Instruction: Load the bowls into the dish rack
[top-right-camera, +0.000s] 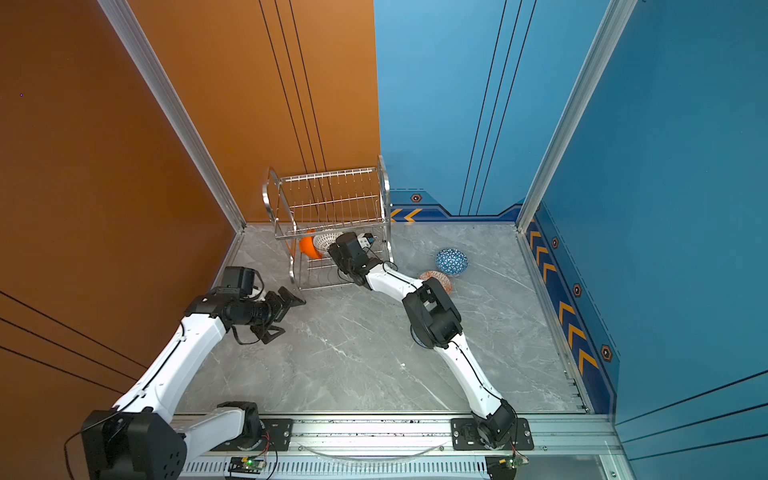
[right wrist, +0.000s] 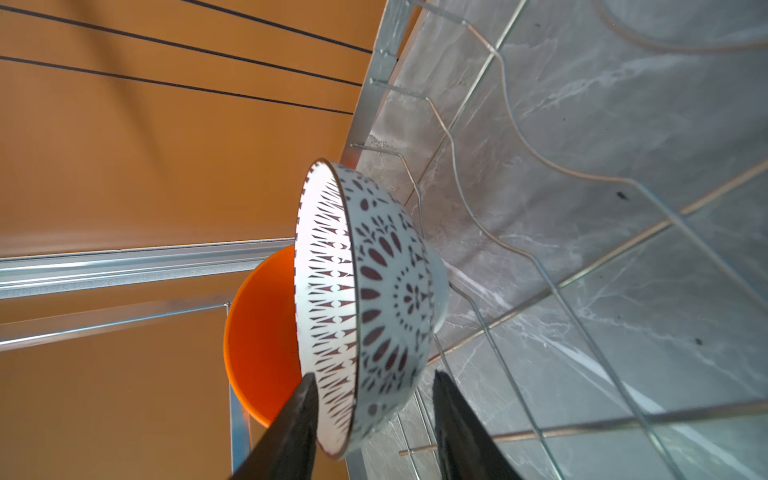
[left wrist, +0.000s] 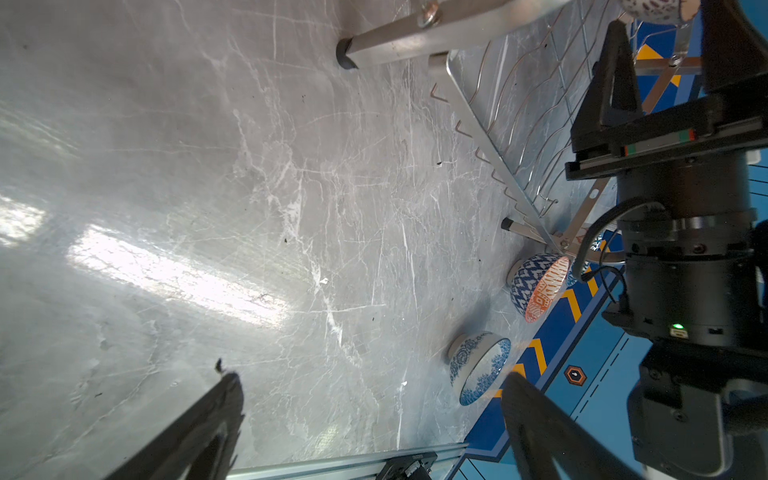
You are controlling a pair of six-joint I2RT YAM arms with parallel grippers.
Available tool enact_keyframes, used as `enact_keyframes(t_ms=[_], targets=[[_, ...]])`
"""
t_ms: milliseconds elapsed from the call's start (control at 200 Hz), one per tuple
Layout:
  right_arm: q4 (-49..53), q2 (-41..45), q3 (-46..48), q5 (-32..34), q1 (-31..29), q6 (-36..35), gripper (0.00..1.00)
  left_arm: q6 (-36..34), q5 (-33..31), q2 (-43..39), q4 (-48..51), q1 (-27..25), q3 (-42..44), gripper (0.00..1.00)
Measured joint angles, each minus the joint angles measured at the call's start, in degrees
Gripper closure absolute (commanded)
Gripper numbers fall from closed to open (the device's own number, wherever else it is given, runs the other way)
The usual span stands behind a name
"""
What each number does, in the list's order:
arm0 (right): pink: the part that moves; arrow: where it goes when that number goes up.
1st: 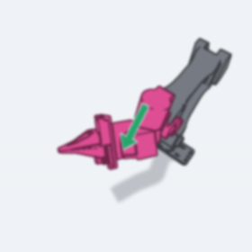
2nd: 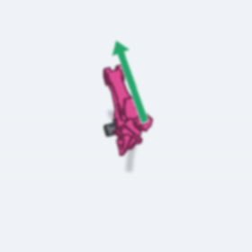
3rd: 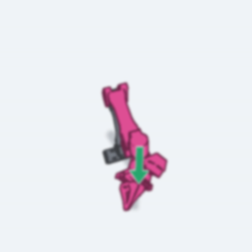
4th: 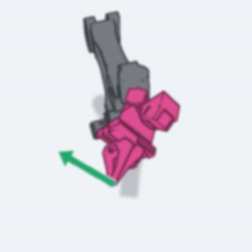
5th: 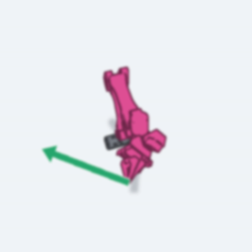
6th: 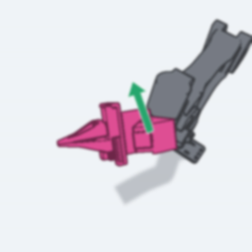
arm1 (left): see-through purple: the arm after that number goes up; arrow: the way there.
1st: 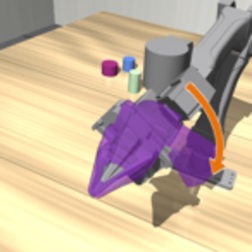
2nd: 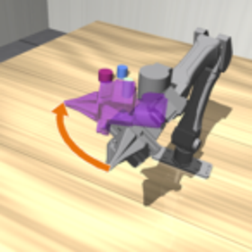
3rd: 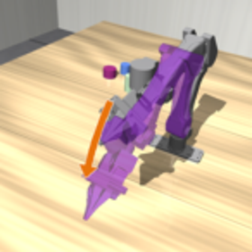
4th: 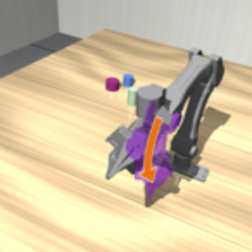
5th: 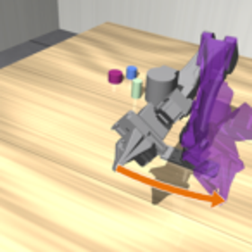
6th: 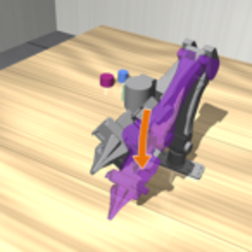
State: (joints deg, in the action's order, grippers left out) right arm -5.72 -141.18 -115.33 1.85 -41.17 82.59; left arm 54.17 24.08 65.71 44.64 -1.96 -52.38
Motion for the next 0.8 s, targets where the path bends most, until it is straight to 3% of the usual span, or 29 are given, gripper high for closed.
enact_keyframes(t_ms=[801], targets=[[-0.63, 0.31, 5.27, 1.03, 0.09, 3.02, 0.87, -0.42, 0.00, 0.00, 0.00, 0.00, -0.09, 0.02]])
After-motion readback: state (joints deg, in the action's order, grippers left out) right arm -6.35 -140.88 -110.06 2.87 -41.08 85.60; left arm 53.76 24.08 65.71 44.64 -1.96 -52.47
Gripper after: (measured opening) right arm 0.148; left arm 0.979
